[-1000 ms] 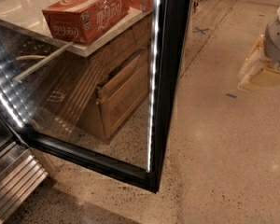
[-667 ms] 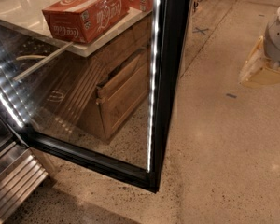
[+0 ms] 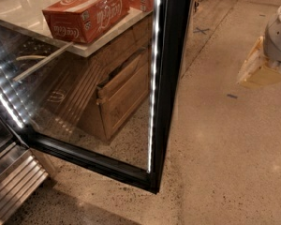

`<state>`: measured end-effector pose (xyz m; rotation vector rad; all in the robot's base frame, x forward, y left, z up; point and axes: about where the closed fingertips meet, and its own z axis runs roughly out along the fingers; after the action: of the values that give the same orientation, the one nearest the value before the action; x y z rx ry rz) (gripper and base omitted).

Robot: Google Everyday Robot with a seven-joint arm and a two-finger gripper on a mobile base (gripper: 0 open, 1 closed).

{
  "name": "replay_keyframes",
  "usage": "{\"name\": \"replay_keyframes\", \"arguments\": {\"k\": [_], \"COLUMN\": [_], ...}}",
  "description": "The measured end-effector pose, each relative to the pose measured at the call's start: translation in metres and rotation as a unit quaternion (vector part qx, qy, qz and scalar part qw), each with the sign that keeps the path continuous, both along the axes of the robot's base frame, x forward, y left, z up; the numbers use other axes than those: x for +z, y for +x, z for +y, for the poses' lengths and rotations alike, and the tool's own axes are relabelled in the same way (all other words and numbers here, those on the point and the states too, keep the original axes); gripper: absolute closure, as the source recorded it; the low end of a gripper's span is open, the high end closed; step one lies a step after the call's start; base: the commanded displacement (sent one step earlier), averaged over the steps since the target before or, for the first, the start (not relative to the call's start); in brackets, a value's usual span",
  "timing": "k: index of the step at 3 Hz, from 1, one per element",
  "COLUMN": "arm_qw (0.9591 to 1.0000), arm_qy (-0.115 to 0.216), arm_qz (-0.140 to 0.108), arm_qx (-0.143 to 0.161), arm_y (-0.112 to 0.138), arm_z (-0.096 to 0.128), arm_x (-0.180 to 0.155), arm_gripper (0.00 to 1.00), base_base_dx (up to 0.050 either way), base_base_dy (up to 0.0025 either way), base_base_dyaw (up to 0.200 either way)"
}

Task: Close right fridge door

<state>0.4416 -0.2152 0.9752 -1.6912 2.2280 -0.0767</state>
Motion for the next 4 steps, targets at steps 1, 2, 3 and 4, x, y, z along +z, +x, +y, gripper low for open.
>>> {"name": "replay_keyframes", "arguments": {"k": [1,2,3,4], "arm_qw": [0.9989,0.9961,0.9914,0.9914], "arm_qy": [0.04,0.048,0.035,0.035], "arm_qz": [0.019,0.058,0.085,0.085], "arm_qx": [0.013,0.047,0.094,0.094], "arm_y": [0.017,0.036,0.046,0.046], "arm_z": [0.011,0.051,0.098,0.098], "arm_x": [-0.016,-0.042,-0.061,-0.061], "arm_gripper": [1.0,1.0,1.0,1.0], "base_base_dx": [0.0,0.0,0.0,0.05], "base_base_dy": [0.0,0.0,0.0,0.0], "base_base_dyaw": [0.0,0.0,0.0,0.0]}}
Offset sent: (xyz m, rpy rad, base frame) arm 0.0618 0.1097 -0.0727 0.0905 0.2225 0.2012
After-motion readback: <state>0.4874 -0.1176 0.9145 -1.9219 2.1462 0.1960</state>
